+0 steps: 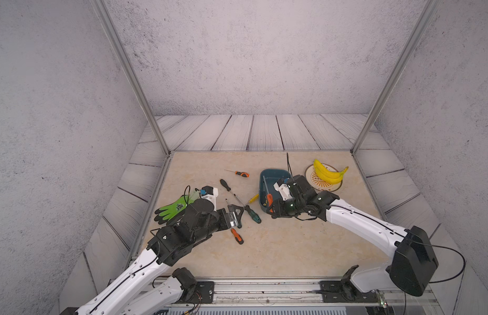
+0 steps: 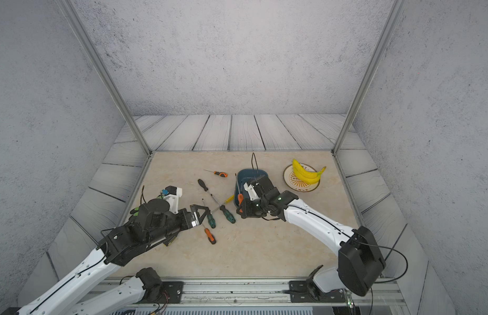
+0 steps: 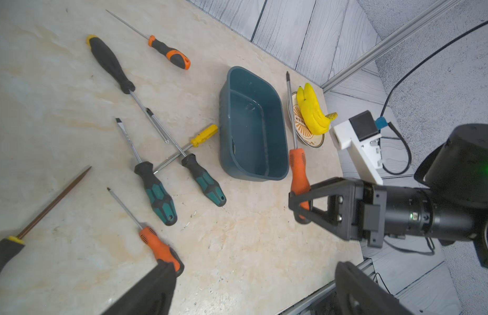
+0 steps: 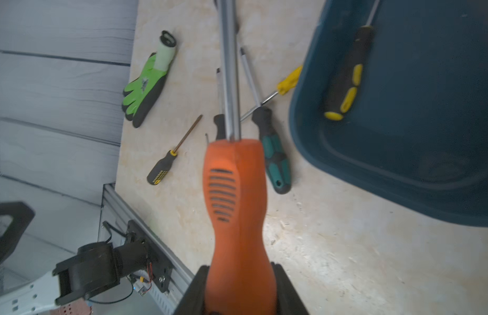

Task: Put the screwdriver on the desktop into the storage box
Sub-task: Place the screwdriver in the storage box.

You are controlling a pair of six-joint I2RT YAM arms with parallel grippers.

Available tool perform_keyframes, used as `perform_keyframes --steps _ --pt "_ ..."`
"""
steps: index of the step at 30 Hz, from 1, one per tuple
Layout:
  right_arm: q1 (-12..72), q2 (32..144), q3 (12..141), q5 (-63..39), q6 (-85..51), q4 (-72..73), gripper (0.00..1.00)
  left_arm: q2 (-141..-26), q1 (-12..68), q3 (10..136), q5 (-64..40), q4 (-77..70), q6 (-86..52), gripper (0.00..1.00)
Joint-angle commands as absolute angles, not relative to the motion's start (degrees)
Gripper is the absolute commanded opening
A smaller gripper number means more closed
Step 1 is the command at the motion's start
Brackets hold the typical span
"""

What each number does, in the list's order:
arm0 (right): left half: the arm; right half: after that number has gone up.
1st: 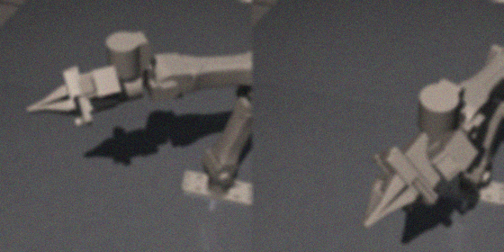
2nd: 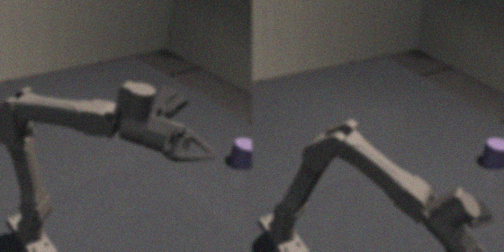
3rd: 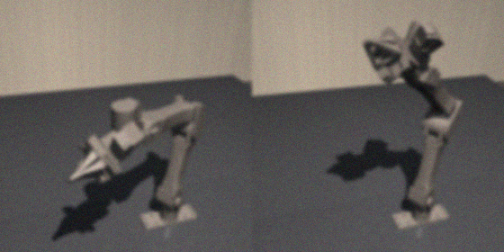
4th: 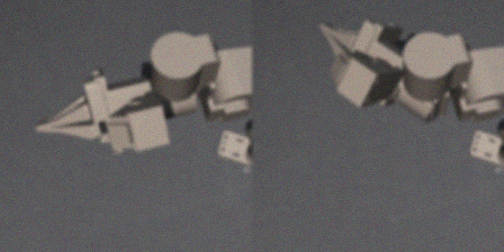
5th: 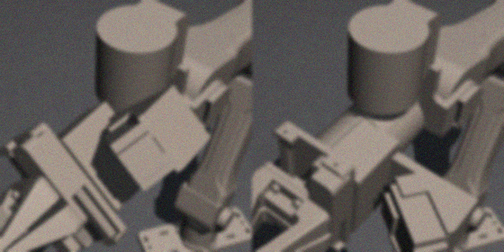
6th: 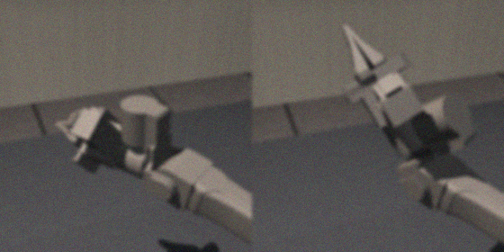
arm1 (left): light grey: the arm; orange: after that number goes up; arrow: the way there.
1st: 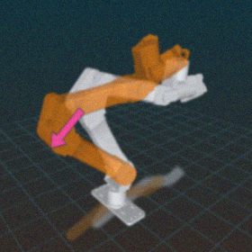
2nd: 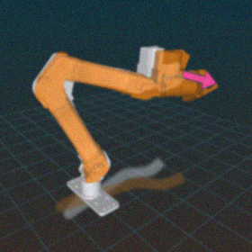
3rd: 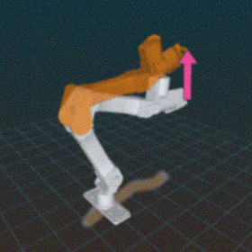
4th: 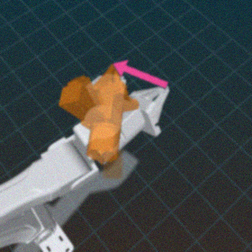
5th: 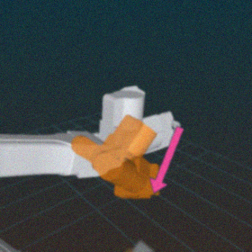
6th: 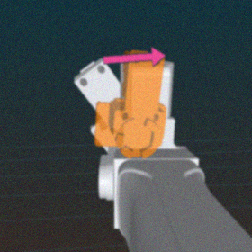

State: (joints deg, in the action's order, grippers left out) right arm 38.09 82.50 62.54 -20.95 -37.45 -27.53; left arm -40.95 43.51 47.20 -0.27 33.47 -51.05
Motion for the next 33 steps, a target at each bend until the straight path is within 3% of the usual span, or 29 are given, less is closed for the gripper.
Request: perform_keyframes --steps 1,16,33 --pt "34.43 86.80 66.65 -19.59 -36.81 -32.71 0.17 -37.98 43.28 43.59 1.13 38.12 -52.40 0.97" --pt "32.00 107.93 85.65 -14.56 -37.02 -41.98 0.18 -33.05 43.27 38.28 2.06 40.43 -55.46 0.96" --pt "31.96 118.64 93.09 -13.50 -38.22 -43.16 0.23 -34.54 43.24 36.83 1.28 39.36 -56.60 0.93"
